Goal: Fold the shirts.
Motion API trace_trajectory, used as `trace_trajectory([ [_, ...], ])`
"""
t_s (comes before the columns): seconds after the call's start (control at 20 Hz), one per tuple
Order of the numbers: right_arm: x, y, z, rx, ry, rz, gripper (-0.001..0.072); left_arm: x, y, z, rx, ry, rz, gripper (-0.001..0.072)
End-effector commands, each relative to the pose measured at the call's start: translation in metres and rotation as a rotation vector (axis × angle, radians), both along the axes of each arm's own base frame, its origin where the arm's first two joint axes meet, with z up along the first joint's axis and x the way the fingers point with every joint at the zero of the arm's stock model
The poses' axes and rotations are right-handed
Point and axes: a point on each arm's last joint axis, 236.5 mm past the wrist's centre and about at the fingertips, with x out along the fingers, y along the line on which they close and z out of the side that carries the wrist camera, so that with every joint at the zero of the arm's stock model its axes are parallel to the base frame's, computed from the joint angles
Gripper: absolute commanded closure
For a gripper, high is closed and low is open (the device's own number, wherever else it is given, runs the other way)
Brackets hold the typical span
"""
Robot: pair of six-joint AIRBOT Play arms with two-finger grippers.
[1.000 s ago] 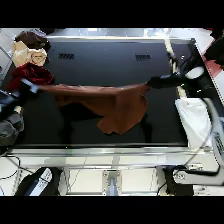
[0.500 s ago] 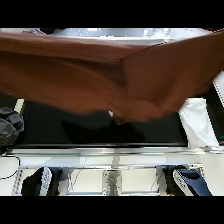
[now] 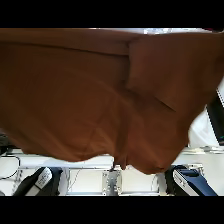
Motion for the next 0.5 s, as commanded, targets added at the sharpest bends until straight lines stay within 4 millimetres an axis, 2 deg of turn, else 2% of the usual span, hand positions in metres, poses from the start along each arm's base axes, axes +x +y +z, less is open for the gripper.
trace_trajectory([
  [0.0, 0.098, -0.01, -0.111, 0.02, 0.252, -0.022, 0.0702, 0.08, -0.016, -0.138, -0.023, 0.349, -0.121, 0.07],
  [0.1, 0.157, -0.01, -0.177, 0.078, 0.354, -0.035, 0.0702, 0.121, -0.029, -0.215, 0.008, 0.48, -0.152, 0.0699],
  [0.15, 0.185, -0.008, -0.209, 0.123, 0.389, -0.043, 0.0702, 0.142, -0.034, -0.247, 0.026, 0.501, -0.154, 0.07],
  [0.25, 0.234, -0.007, -0.266, 0.218, 0.42, -0.081, 0.0701, 0.192, -0.04, -0.294, 0.047, 0.453, -0.111, 0.0699],
  [0.35, 0.274, -0.007, -0.308, 0.334, 0.411, -0.14, 0.0698, 0.235, -0.042, -0.311, 0.019, 0.341, -0.039, 0.0699],
  [0.4, 0.289, -0.007, -0.318, 0.402, 0.394, -0.168, 0.0674, 0.249, -0.043, -0.312, 0.002, 0.293, -0.01, 0.0698],
  [0.45, 0.301, -0.007, -0.32, 0.473, 0.371, -0.193, 0.0491, 0.258, -0.044, -0.306, -0.02, 0.247, 0.009, 0.0697],
])
